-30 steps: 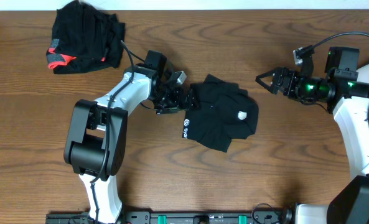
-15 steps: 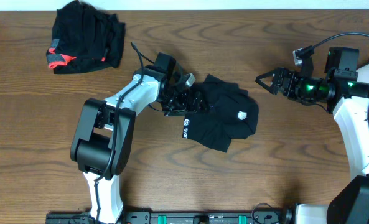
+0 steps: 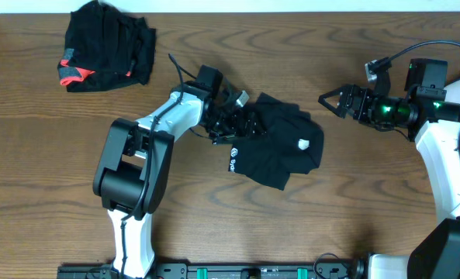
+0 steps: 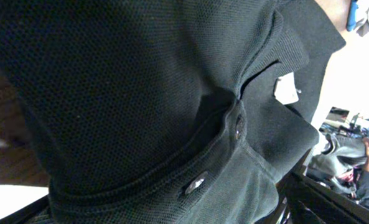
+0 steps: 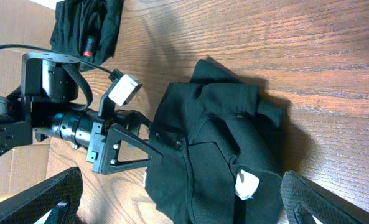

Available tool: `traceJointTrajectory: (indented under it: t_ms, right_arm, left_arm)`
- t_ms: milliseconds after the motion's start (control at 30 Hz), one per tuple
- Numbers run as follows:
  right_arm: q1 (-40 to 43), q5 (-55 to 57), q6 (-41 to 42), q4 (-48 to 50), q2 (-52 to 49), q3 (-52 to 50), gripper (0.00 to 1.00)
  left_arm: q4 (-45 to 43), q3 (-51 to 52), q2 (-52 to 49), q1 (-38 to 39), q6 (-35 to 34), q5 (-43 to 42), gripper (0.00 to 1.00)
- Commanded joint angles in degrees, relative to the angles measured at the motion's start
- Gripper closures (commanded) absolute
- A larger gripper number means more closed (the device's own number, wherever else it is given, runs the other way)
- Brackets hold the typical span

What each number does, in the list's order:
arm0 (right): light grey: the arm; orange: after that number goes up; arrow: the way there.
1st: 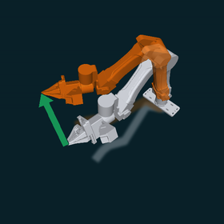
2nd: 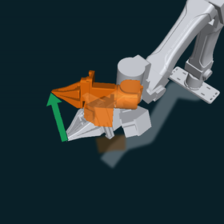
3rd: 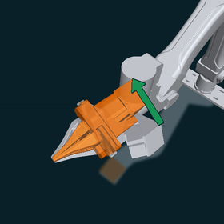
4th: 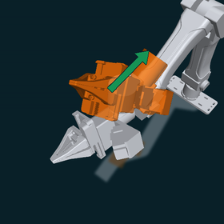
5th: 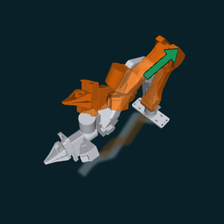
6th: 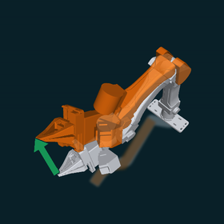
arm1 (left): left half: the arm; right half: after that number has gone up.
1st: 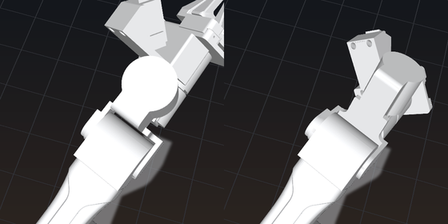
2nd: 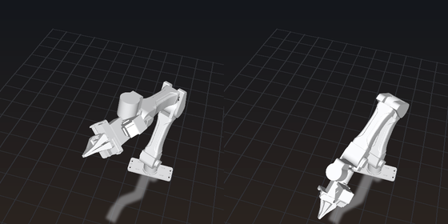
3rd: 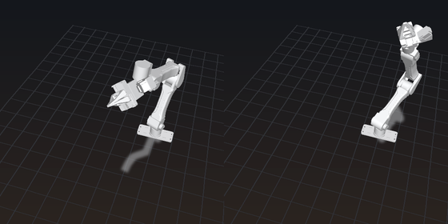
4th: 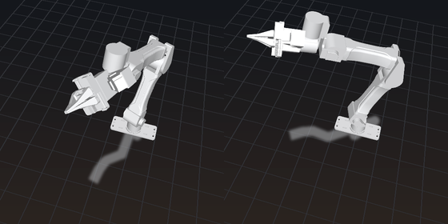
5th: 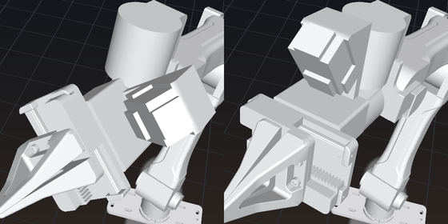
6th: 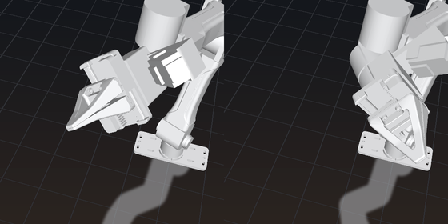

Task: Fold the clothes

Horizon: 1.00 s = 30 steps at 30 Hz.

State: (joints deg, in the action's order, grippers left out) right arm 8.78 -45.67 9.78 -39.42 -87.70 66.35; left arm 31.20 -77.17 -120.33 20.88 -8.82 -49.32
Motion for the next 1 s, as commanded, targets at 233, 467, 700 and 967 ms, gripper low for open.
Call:
traceJointTrajectory:
  t_ms: [233, 467, 700, 967]
  right_arm:
    - [0.4, -1.3, -1.4, -0.5, 0.9, 0.4, 0.01]
    - [0.4, -1.3, -1.8, -0.9, 0.9, 0.4, 0.01]
    - [0.4, -1.3, -2.6, -1.6, 0.9, 0.4, 0.01]
    - [0.4, -0.8, -4.5, -3.3, 0.9, 0.4, 0.01]
  left_arm:
    - [-0.5, 1.3, -4.2, 2.6, 0.3, 4.3, 0.26]
    - [-0.7, 1.3, -4.2, 2.6, 0.3, 4.3, 0.73]
    - [-2.2, 1.3, -4.2, 2.6, 0.3, 5.2, 0.94]
    - [-3.7, 0.6, -4.2, 2.4, 0.3, 12.7, 0.94]
